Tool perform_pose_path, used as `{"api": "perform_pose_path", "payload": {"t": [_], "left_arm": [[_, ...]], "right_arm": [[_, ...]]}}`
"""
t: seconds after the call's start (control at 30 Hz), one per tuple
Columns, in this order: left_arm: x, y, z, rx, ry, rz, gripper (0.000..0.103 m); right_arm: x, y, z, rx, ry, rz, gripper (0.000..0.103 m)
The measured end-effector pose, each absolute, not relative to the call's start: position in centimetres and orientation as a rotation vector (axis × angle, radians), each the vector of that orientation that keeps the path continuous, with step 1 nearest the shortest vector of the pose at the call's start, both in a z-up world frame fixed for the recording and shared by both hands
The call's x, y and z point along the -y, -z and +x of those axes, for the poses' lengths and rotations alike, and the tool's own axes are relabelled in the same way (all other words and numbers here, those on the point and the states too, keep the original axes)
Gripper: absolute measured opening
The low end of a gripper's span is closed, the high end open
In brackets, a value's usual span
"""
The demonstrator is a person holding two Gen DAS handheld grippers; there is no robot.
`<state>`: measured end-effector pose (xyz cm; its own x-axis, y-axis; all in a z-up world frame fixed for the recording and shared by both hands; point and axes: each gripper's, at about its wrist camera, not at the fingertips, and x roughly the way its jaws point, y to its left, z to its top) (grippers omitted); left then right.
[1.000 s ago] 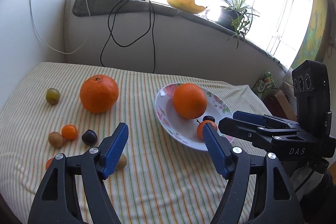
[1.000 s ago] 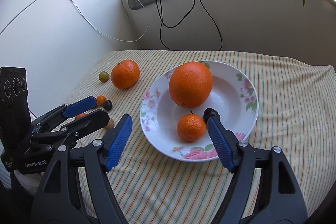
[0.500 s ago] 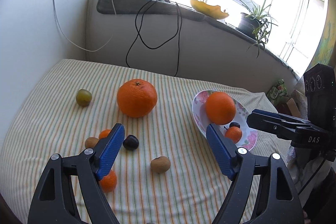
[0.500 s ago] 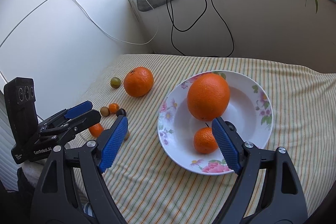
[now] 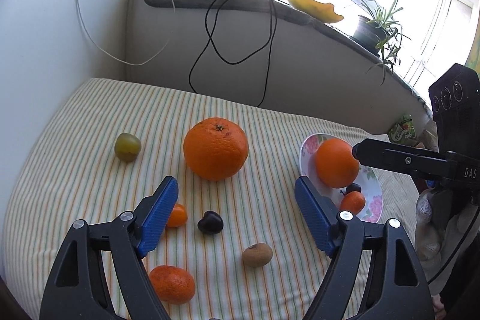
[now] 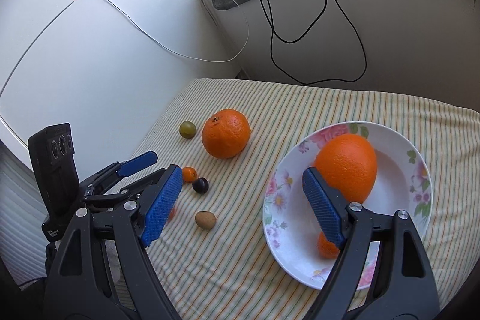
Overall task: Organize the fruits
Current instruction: 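Move the right tool toward the second large orange on the cloth, then close the right tool around the second large orange and lift it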
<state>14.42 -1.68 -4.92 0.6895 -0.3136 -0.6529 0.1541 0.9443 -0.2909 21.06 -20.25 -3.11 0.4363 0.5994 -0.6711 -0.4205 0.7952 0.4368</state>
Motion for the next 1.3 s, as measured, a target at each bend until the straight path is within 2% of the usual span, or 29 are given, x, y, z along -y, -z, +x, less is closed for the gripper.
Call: {"api": "perform_pose_path", "payload": {"t": [0.97, 1.3], "left_arm": [[1.2, 7.3, 21.3, -0.889, 0.309, -0.282, 0.080], [0.7, 8.1, 22.5, -0.923, 0.318, -0.317, 0.080]], "right_arm": [[12.9, 9.2, 31.4, -1.199, -0.665, 0.340, 0.085], [10.6, 9.6, 32.8, -1.225, -0.643, 0.307, 0.085]]}}
